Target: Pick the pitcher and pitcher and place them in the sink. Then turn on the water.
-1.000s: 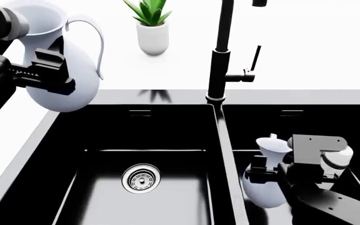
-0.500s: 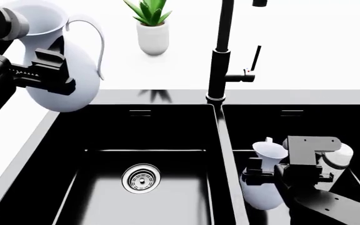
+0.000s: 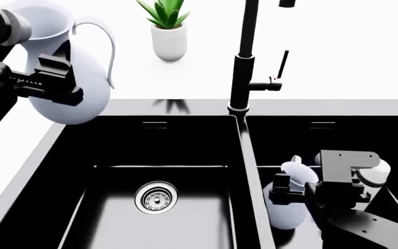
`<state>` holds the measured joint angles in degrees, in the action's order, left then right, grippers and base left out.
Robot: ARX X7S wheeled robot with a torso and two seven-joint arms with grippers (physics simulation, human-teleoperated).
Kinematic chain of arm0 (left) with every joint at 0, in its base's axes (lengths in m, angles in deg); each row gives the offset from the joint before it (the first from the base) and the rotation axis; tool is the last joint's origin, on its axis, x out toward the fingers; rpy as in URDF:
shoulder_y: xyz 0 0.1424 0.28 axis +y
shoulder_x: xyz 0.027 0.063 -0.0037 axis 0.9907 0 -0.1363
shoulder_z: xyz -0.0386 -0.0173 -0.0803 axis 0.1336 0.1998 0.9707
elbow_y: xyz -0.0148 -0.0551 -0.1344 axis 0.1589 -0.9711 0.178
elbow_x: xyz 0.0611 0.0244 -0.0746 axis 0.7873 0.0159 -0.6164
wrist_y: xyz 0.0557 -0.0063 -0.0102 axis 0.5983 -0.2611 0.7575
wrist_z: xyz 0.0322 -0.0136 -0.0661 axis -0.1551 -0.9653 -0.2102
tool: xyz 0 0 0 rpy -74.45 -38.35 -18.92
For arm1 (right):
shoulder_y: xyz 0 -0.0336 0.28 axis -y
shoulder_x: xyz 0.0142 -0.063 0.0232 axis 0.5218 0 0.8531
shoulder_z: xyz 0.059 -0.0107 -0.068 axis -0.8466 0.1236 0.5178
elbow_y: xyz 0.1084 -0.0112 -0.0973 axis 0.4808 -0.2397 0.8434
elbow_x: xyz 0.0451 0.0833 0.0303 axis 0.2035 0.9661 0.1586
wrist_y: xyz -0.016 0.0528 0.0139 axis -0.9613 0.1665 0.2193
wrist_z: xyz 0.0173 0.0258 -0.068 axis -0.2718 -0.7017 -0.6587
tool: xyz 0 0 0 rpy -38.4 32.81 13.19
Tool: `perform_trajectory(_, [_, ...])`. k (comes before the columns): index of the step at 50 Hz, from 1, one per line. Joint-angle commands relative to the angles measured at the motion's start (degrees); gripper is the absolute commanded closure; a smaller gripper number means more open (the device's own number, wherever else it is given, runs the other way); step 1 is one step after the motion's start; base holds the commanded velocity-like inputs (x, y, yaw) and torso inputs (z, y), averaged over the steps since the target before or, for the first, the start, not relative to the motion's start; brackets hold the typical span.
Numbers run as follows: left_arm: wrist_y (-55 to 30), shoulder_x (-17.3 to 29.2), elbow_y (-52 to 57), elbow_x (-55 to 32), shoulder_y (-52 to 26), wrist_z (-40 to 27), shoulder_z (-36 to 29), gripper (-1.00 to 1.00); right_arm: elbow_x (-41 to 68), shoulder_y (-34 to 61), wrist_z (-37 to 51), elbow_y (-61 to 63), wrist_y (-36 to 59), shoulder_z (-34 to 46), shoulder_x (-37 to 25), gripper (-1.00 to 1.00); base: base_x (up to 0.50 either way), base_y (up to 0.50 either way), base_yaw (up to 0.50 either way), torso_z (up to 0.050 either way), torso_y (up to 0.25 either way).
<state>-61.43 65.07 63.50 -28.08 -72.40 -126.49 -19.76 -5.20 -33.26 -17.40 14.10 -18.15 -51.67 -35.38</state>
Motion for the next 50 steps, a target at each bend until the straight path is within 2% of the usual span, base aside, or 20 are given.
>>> perform_trajectory(1, [0.7, 0.2, 0.0, 0.3, 0.2, -0.4, 0.4, 1.0, -0.4, -5.9, -0.9, -5.1, -0.6, 0.0, 1.2, -1.0, 0.0, -0.02, -0.01, 0.0, 0.0])
perform_trajectory(10, [0.8, 0.2, 0.1, 0.3, 0.1, -0.5, 0.1, 1.0, -0.2, -6.8, -0.8, -4.3, -0.9, -0.1, 0.8, -1.0, 0.0, -0.02, -0.01, 0.0, 0.0])
perform_trajectory(21, [1.5, 0.4, 0.4, 0.5, 1.3, -0.2, 0.3, 1.0, 7.2, -5.7, 8.8, 16.7, 1.1, -6.0, -6.9, -1.0, 0.0, -0.01, -0.01, 0.0, 0.0])
perform_trajectory(32, [1.3, 0.0, 0.8, 0.2, 1.3, -0.4, -0.6, 1.0, 22.3, 5.3, 21.2, 33.0, 3.0, -13.2, -15.8, -1.0, 0.0, 0.0, 0.0, 0.0, 0.0])
perform_trajectory(41, [0.6, -1.1, 1.1, 0.8, 1.4, -0.1, -2.4, 1.0, 30.1, 13.2, 25.8, 35.9, 3.2, -15.5, -20.1, -1.0, 0.0, 0.0, 0.0, 0.0, 0.0])
perform_trajectory(50, [-0.8, -4.1, 0.1, 3.1, 0.7, 1.7, -6.1, 1.0, 30.3, 14.6, 25.9, 34.7, 3.4, -15.9, -20.7, -1.0, 0.0, 0.0, 0.0, 0.0, 0.0])
